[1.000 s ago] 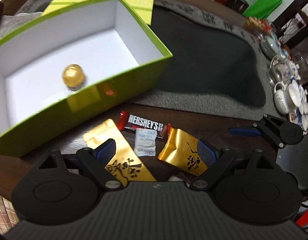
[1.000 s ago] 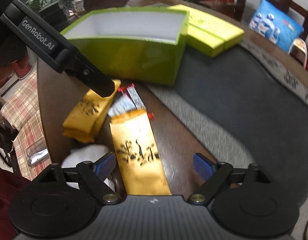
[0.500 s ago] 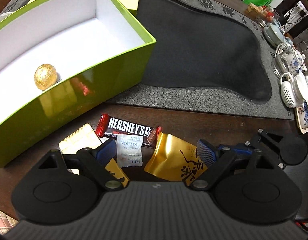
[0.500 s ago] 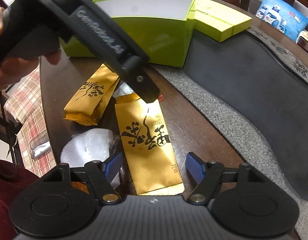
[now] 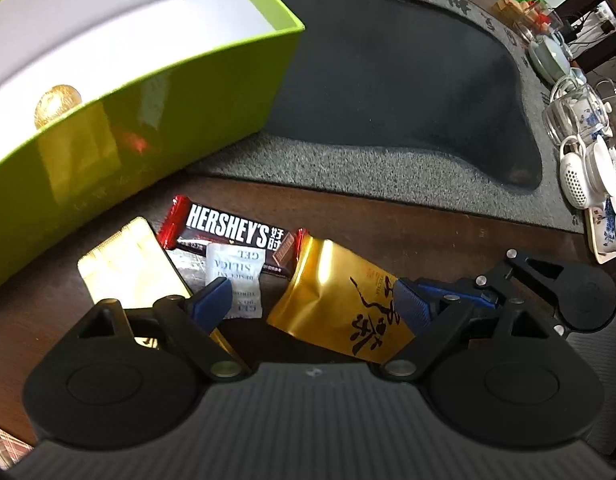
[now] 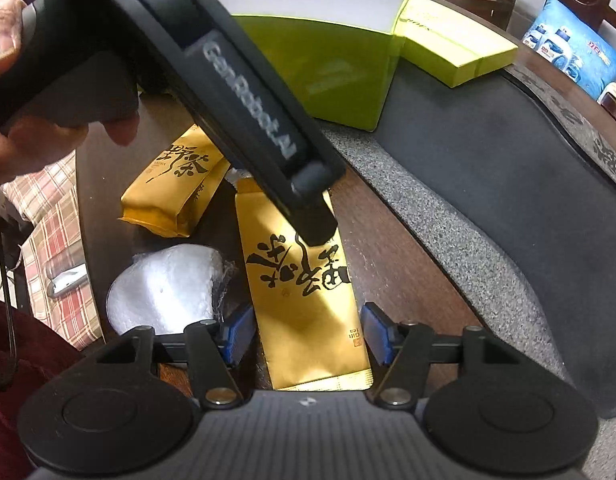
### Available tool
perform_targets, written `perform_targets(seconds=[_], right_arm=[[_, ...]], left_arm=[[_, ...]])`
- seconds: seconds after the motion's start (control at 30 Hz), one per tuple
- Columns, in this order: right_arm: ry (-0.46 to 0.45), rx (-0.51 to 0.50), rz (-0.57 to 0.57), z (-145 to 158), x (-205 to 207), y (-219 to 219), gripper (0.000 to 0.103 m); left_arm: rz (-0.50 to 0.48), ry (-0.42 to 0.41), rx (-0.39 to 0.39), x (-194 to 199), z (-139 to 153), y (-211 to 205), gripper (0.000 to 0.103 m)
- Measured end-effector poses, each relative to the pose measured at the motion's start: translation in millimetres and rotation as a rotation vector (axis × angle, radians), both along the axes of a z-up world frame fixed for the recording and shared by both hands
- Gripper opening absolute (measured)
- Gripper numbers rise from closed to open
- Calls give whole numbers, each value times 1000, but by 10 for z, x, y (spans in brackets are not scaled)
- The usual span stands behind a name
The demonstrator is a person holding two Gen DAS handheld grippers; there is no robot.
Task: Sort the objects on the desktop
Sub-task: 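Grasp the small gold tea packet with the left gripper, then lower the gold tea packet into the green box and open the left gripper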
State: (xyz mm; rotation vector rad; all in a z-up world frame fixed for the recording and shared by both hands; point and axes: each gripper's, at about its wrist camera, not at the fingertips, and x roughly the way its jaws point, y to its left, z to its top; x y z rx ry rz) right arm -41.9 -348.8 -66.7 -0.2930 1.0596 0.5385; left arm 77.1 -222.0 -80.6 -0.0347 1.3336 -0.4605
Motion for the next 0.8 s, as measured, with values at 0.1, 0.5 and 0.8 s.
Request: perform_targets(seconds=[0.1, 0.5, 0.8], right_arm=[[-1, 2, 0, 7, -2, -6, 58], [-12, 2, 10, 88, 30, -51, 55], [-38, -4, 14, 198, 52, -36, 54]], left_arm=[[-5, 3, -10, -7, 1, -22, 84], [-4, 39, -88, 6, 75, 32, 62], [1, 27, -93, 35, 124, 19, 58]])
